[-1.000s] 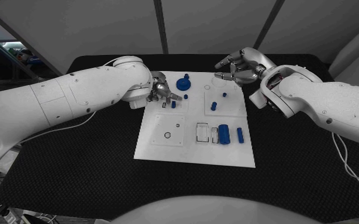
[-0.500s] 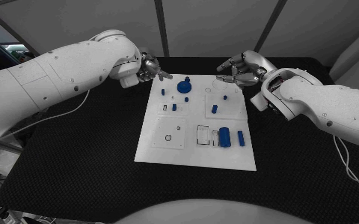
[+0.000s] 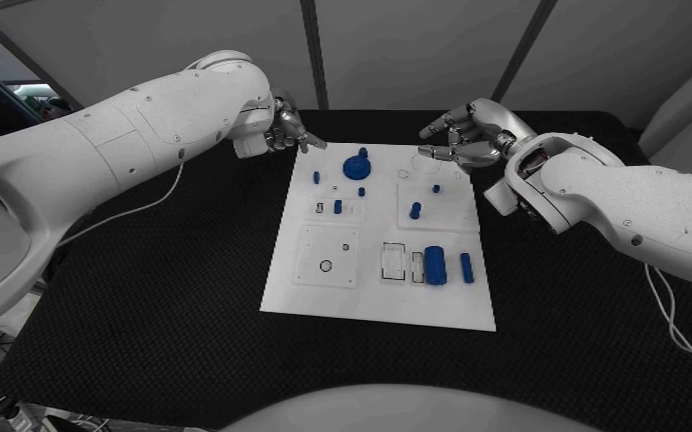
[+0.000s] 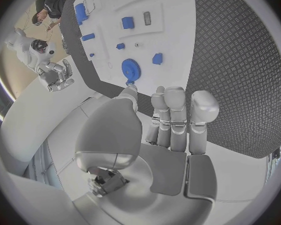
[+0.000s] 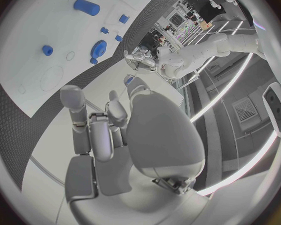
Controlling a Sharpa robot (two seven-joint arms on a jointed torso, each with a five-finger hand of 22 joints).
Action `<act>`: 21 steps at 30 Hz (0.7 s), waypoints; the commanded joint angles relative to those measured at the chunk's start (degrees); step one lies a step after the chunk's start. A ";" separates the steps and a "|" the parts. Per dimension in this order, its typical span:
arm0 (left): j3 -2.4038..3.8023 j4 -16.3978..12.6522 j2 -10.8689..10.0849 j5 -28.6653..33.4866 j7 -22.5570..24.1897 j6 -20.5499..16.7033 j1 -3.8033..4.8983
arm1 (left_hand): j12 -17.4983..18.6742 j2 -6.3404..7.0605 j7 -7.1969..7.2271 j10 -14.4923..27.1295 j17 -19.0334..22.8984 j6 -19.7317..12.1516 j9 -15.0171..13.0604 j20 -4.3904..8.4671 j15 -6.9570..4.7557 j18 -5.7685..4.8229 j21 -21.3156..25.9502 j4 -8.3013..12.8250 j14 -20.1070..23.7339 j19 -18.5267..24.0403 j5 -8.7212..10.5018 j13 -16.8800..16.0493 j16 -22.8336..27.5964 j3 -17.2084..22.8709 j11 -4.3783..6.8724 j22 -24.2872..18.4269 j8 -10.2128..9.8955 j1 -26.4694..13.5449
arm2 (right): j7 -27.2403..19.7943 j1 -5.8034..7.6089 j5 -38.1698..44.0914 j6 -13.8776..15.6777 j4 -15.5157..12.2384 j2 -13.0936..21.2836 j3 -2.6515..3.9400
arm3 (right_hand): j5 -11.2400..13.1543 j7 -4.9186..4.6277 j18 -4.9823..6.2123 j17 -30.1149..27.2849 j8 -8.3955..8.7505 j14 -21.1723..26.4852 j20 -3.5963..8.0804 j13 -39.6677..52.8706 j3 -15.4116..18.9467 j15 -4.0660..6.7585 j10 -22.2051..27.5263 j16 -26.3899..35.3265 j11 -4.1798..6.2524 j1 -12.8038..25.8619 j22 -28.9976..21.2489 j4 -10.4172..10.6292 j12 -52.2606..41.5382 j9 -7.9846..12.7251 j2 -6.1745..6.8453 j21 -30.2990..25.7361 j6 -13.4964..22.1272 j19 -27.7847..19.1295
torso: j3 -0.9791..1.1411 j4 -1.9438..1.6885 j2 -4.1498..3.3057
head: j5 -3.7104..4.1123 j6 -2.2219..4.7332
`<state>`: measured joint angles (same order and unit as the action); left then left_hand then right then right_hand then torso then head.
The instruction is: Assemble the parts on the task board
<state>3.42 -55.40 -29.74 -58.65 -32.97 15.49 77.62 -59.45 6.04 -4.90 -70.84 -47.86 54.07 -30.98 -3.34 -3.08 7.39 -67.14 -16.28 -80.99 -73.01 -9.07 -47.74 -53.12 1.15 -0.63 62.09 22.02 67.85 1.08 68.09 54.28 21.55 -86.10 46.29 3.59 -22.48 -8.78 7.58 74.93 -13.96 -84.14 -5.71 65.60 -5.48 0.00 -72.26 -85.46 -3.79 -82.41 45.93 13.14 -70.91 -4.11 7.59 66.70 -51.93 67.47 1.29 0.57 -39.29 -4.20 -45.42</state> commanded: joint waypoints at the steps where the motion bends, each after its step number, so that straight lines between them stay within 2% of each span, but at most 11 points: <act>1: -0.12 1.53 0.76 -1.68 0.81 4.36 -0.53 | -0.24 0.05 0.11 -0.03 -0.07 0.53 0.60 0.01 0.04 -0.56 -0.28 -0.11 -0.18 -0.36 0.32 0.12 -0.34 -0.88 0.13 0.18 -0.10 -1.14 | -0.37 0.09 -0.15 -0.35 -0.12 -0.07 0.04 | -0.25 -0.10 0.62 6.11 -0.25 -3.46 -0.06 -0.03 -0.25 0.36 0.28 0.31 -0.12 0.24 -0.06 -0.05 0.20 0.09 -0.40 -0.17 0.43 -0.23 | -0.01 -0.06 0.10 | -0.02 -0.16; 12: -0.25 4.33 2.66 -1.82 1.32 4.96 -2.39 | -0.28 -0.39 0.15 0.06 -0.23 0.90 1.72 0.06 0.00 -0.63 -0.49 -0.24 -0.24 -0.55 0.33 0.43 -0.52 -2.53 0.17 0.54 -0.17 -2.12 | -0.42 0.08 -0.15 -0.42 -0.16 -0.28 0.04 | -0.27 -0.09 0.62 6.15 -0.27 -3.47 -0.06 0.00 -0.29 0.36 0.24 0.30 -0.11 0.24 -0.09 -0.05 0.16 0.09 -0.43 -0.20 0.43 -0.23 | -0.02 0.00 0.11 | -0.02 -0.16; 21: -0.25 4.52 2.90 -1.83 1.75 5.35 -2.82 | -0.49 -1.08 0.27 -0.14 -0.58 1.36 2.20 0.09 -0.07 -0.73 -0.88 -0.03 -0.44 -0.86 0.26 0.36 -0.90 -2.86 0.27 1.04 -0.06 -1.82 | -0.44 0.08 -0.15 -0.47 -0.09 -0.43 0.04 | -0.27 -0.09 0.62 6.15 -0.27 -3.47 -0.06 0.00 -0.29 0.36 0.24 0.30 -0.11 0.24 -0.09 -0.05 0.16 0.09 -0.43 -0.20 0.43 -0.23 | 0.00 -0.10 0.14 | 0.11 -0.20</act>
<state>3.13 -50.85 -26.92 -59.91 -32.14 19.67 74.72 -59.85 5.49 -4.59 -70.85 -48.39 55.20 -28.83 -3.40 -3.08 7.40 -67.82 -16.20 -80.99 -73.51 -9.07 -47.35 -53.91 -1.36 -0.63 63.10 22.02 66.27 1.06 68.09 54.28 21.44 -86.11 45.94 3.59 -22.48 -8.78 7.58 74.93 -13.96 -84.14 -5.71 65.61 -5.48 0.00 -72.26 -85.46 -3.79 -82.41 45.93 13.14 -70.91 -4.11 7.59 66.70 -51.93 67.47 1.28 0.52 -39.17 -4.12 -45.59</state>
